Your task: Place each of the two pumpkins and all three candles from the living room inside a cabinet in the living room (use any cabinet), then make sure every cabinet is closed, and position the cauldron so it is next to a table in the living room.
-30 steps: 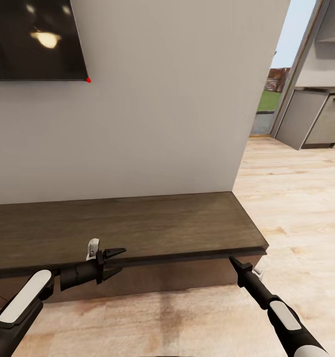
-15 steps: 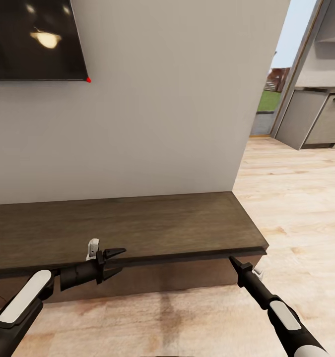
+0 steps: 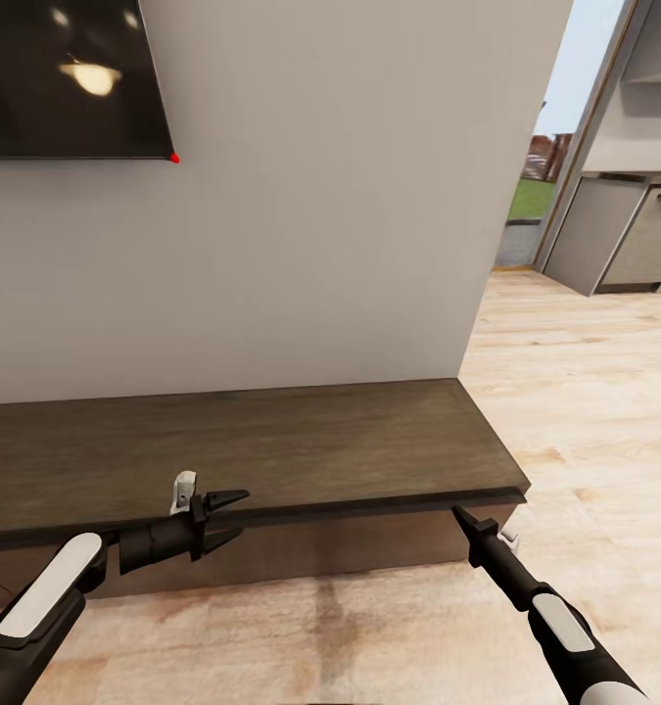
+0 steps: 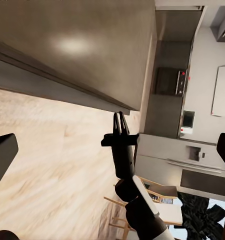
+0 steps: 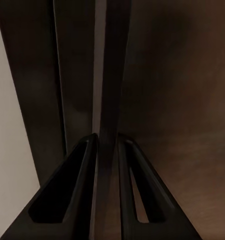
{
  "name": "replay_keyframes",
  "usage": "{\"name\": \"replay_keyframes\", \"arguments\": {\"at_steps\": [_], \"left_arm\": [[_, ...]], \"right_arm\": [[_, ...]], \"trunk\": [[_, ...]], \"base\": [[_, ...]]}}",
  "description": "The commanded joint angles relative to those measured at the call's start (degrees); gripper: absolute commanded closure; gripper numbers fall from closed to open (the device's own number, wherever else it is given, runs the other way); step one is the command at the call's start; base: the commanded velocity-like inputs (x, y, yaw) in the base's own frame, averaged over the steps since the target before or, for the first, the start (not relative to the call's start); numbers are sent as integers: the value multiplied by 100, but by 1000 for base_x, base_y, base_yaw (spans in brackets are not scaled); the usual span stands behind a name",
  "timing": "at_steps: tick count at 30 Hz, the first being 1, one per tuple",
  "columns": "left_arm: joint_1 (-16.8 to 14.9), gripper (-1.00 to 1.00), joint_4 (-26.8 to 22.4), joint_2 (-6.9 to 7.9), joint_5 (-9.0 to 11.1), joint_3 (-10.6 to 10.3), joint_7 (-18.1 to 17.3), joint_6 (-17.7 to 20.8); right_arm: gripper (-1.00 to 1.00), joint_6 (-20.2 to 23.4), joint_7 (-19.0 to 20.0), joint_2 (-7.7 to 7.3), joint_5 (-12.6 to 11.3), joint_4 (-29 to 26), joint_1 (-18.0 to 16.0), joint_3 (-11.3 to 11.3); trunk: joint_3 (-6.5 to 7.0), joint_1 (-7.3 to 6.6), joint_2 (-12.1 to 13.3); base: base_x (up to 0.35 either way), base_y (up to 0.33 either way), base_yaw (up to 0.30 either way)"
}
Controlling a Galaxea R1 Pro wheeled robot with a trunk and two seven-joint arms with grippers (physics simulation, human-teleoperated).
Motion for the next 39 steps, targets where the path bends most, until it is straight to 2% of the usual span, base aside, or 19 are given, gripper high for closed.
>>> {"name": "replay_keyframes", "arguments": {"at_steps": [1,11,28,39], "left_arm": [[-3,-100,3,5,-48,-10,-59,3],[-3,-100,-3,5,-48,-5,-59,3],[-3,-100,1,5,-48,-21,-59,1],[-3,-100,3,5,-48,-21,-59,-3]], "right_arm": [[100,53,29,0,-59,5,-4,-22],[100,48,29,0,-54,5,-4,-18],[100,-17,30,0,-59,-10,-4,-25],[100,-9,34,0,-58,-19,-4,-31]], "trunk": [[-5,-1,-2],[-5,-1,-2],[-5,-1,-2],[-5,-1,-2]], "base": [[0,0,0],[-33,0,0],[-309,0,0],[-23,0,0]]}}
